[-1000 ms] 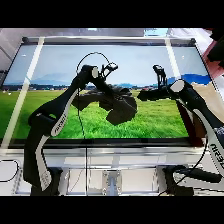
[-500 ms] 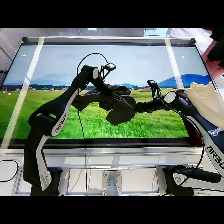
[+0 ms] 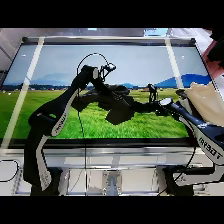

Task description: Fold the shirts.

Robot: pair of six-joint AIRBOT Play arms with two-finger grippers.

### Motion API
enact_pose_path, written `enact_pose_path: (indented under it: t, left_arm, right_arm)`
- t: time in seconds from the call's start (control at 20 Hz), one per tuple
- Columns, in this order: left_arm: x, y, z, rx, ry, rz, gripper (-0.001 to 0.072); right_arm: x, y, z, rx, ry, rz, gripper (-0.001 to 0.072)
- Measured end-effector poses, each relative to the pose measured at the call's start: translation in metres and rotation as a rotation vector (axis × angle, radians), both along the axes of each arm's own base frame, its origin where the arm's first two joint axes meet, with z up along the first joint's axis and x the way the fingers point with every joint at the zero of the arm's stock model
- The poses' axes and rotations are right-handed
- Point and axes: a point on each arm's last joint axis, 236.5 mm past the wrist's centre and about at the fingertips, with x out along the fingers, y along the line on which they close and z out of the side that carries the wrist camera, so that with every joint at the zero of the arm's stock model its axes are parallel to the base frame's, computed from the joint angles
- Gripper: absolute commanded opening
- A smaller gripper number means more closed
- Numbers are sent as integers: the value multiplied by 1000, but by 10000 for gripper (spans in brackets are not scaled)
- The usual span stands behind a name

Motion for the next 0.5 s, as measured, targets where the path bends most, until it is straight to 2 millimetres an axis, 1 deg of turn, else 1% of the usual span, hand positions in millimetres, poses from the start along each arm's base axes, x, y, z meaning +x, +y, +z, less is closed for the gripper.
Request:
enact_pose_path:
  t: [0.1, 0.15, 0.2, 0.25, 0.35, 0.4, 0.5]
  left_arm:
    - [2, 1, 7, 8, -6, -2, 10]
    - [5, 3, 15, 13, -21, -1, 10]
    - [7, 4, 26, 14, -40, 6, 10]
    - [11, 6, 41, 14, -71, 11, 10]
    - [16, 13, 79, 16, -144, 23, 10]
    - [17, 19, 104, 21, -188, 32, 10]
    - [14, 32, 159, 17, -280, 55, 10]
  right_arm:
    - [9, 7, 12, 52, -46, 9, 31]
    - [14, 9, 22, 74, -70, 21, 30]
    - [18, 10, 35, 91, -101, 38, 30]
    - [24, 8, 50, 106, -136, 46, 30]
    - [34, 0, 92, 117, -223, 65, 30]
    - [38, -6, 117, 114, -274, 69, 30]
    - [42, -22, 177, 81, -391, 73, 29]
